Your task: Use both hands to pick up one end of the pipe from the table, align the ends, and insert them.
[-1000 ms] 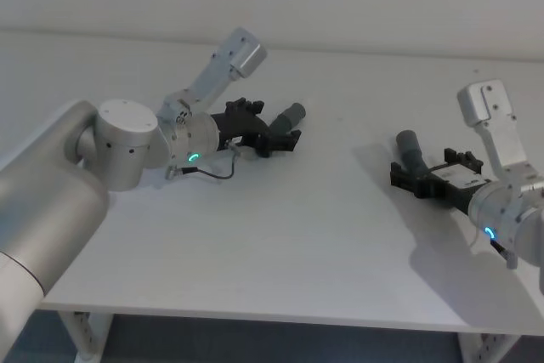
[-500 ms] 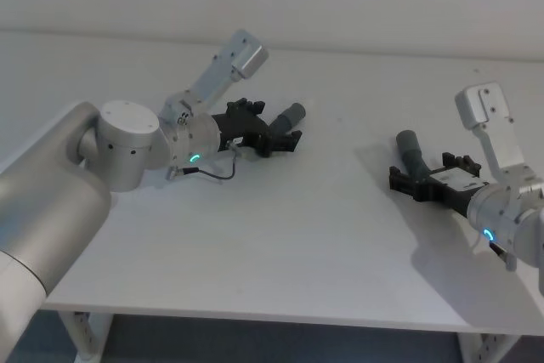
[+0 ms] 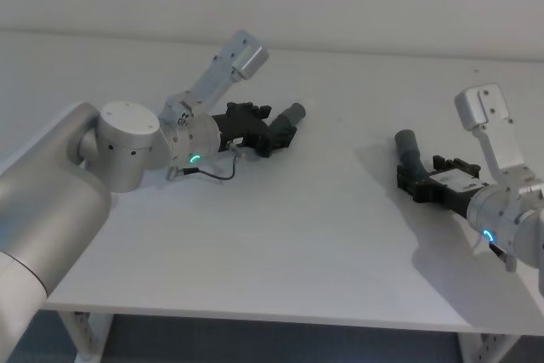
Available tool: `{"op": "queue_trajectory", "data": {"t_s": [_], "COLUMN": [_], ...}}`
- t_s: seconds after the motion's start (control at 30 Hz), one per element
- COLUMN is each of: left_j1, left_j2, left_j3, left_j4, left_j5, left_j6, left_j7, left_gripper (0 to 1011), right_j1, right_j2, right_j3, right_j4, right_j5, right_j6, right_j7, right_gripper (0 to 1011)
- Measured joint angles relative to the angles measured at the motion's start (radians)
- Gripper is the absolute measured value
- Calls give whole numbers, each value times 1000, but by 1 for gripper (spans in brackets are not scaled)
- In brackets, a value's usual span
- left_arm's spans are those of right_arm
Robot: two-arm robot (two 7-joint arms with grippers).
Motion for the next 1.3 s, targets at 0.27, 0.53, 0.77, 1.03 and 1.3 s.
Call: {"op": "queue_trajectory", "data": {"t_s": [0.27,0.53,0.77,1.03,1.3], "left_j1": [0,0,0,0,-7], "left_j2": [-1,-1,-1,-1,13], "left_j3": [0,0,0,0,18], "left_j4": [1,1,1,0,-11], "left_j5": [1,2,2,2,27], "left_j6": [-1,-2,-2,-2,-27], "left_j7": [0,0,0,0,-14], "left_gripper": [434,295,295,294,294], "right_j1": [0,0,0,0,-6], "right_j2": [-1,-1,-1,-1,12], "right_j3": [0,0,0,0,-4], "right_j4": [1,2,2,2,-5], "right_j5": [-1,-1,-1,-1,-15], "right_j6": [0,0,0,-1,-41], "right_j7": [1,2,2,2,11], "right_gripper": [406,270,271,271,270]}}
